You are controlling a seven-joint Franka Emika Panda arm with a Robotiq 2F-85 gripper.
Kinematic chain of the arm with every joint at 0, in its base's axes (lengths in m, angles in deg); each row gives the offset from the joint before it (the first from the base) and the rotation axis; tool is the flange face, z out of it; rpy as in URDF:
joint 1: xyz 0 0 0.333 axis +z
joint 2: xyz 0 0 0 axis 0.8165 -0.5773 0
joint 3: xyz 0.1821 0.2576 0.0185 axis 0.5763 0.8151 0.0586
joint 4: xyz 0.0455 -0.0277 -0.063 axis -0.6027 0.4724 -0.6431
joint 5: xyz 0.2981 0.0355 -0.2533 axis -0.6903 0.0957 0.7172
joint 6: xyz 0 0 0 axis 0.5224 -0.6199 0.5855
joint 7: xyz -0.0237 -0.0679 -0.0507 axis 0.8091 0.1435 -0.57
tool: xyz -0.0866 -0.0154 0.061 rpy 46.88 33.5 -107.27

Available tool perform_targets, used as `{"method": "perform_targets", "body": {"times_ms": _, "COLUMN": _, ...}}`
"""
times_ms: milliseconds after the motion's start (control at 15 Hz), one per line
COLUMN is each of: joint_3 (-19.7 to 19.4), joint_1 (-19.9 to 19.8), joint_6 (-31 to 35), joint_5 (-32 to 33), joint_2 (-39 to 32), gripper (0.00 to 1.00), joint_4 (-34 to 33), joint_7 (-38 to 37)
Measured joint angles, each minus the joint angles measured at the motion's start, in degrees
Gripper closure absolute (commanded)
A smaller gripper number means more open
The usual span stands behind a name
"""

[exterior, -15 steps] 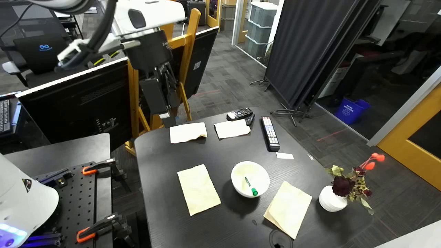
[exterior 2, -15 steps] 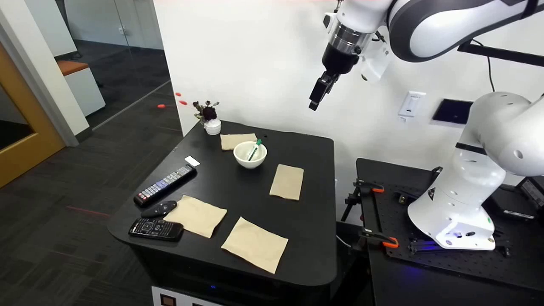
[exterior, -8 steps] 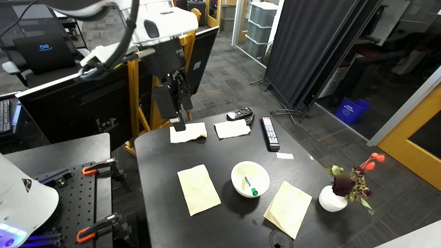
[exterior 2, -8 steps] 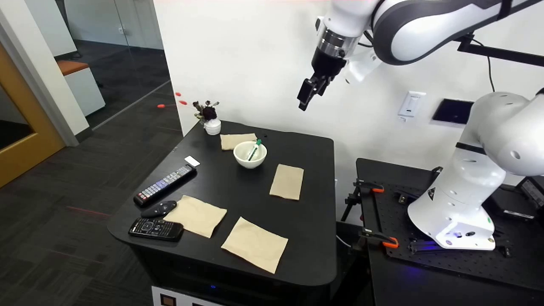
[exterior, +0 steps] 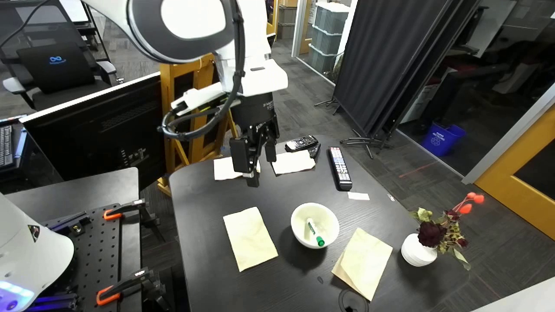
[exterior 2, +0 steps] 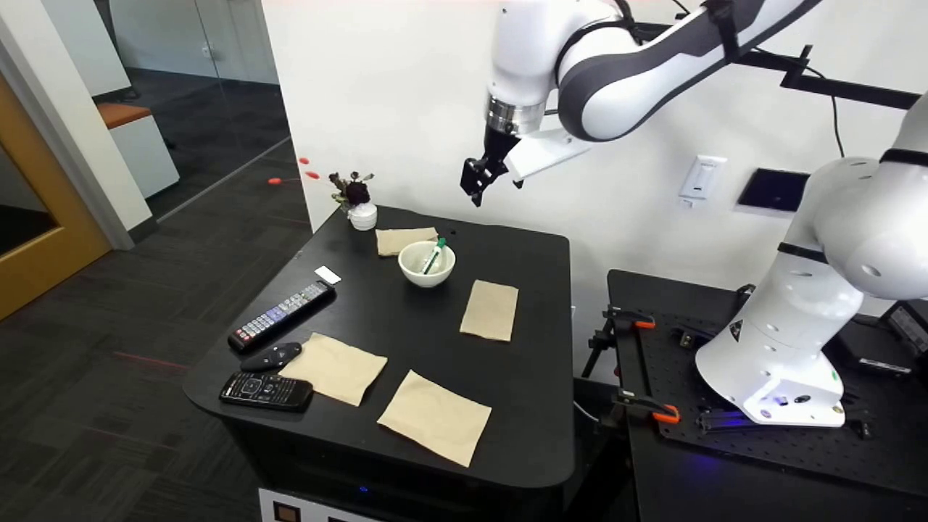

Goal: Take the green marker out of the white bowl

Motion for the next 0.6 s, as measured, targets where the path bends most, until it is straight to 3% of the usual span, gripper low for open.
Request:
{"method": "perform_targets", "body": {"times_ms": 400, "joint_3": -4.3, "joint_1": 3.7, "joint_6": 10.3, "joint_5": 2.4, "joint_2": -8.0, "gripper": 0.0, "joint_4": -2.7, "joint_7": -15.8}}
{"method": "perform_targets", "body": {"times_ms": 600, "joint_3": -6.5, "joint_1": 5.2, "joint_6": 12.6, "joint_5": 5.2, "joint_2": -10.2, "gripper": 0.0, "joint_4": -3.5, "joint_7": -20.3}}
